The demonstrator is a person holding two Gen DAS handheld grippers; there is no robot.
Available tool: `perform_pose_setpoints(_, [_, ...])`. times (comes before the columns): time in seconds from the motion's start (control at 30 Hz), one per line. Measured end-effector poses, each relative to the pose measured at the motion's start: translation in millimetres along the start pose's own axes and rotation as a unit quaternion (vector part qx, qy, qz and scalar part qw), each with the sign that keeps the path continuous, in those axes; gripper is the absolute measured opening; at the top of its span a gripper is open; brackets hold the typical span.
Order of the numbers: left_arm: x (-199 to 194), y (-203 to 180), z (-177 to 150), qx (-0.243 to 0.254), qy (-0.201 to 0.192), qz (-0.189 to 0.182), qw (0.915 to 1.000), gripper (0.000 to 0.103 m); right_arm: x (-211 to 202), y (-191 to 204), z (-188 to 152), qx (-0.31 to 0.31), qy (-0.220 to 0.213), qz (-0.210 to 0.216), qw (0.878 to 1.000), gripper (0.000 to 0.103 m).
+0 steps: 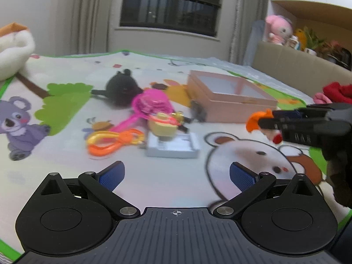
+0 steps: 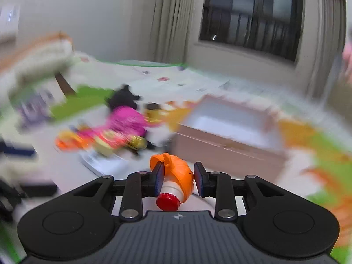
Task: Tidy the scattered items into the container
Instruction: 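Grasp the orange cap with the right tool and lift it, then grasp the white-red bottle with the left tool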
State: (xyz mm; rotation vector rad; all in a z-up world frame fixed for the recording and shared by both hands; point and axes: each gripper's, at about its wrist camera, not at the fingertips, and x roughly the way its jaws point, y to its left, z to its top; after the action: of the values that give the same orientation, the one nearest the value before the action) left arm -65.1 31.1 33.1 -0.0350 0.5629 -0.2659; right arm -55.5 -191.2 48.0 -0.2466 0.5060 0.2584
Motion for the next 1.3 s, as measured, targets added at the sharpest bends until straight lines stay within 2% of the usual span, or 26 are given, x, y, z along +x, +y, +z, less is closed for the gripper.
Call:
perform_pose_setpoints(0.07, [1,-8,-3,0.006,0.004,-0.003,1.0000,0.103,-13,-6,-13,0.013,0.012,0.036,0.999,0.048])
perform_pose_setpoints(0.13, [2,-14,-6,0.011,0.011,-0.003,0.9999,0.103,-28,-8,-26,0.018,0.002,0.048,0.999,0.065])
perform_pose_setpoints(0.2, [4,-20,-9,0.015,0.019,-0.002,0.9997,0.103,-41,-7,-38,0.012,-0.008,0.043,0.999,0.071])
perform_pose_setpoints(0.43, [3,-44,-10,0.044,0.024,-0.010,0.9987,0.103,-51,-22,-72,0.054,0.014,0.029,0.998,0.071])
perform_pose_setpoints(0.57, [7,-62,-10,0.055,0.020,-0.022,0.9981,0.103,-57,-41,-82,0.097,0.004,0.012,0.995,0.071])
perform_pose_setpoints(0.73, [28,-94,-8,0.086,0.030,-0.034,0.9952,0.103,-50,-61,-96,0.150,-0.006,-0.045,0.988,0.075])
perform_pose_setpoints(0.8, [37,-103,-6,0.097,0.037,-0.032,0.9941,0.103,-46,-70,-103,0.180,-0.006,-0.052,0.982,0.077])
perform_pose_setpoints(0.9, [48,-112,-3,0.107,0.046,-0.026,0.9929,0.103,-45,-74,-109,0.192,-0.014,-0.048,0.980,0.080])
perform_pose_setpoints(0.97, [55,-117,0,0.125,0.050,-0.015,0.9908,0.103,-46,-74,-110,0.190,-0.020,-0.046,0.981,0.084])
perform_pose_setpoints(1.03, [61,-120,3,0.157,0.045,0.014,0.9865,0.103,-45,-73,-109,0.188,-0.020,-0.046,0.981,0.086])
perform_pose_setpoints(1.1, [65,-119,6,0.193,0.027,0.060,0.9791,0.103,-45,-72,-108,0.187,-0.019,-0.044,0.981,0.086])
perform_pose_setpoints(1.17, [69,-111,10,0.225,0.008,0.114,0.9676,0.103,-46,-72,-107,0.185,-0.021,-0.042,0.982,0.086])
perform_pose_setpoints(1.23, [73,-99,14,0.235,0.003,0.157,0.9593,0.103,-47,-71,-108,0.184,-0.025,-0.040,0.982,0.088])
perform_pose_setpoints(1.27, [72,-92,16,0.224,0.005,0.165,0.9605,0.103,-47,-71,-109,0.183,-0.026,-0.040,0.982,0.089])
perform_pose_setpoints(1.3, [70,-85,19,0.206,0.009,0.160,0.9653,0.103,-46,-70,-109,0.182,-0.026,-0.039,0.982,0.090])
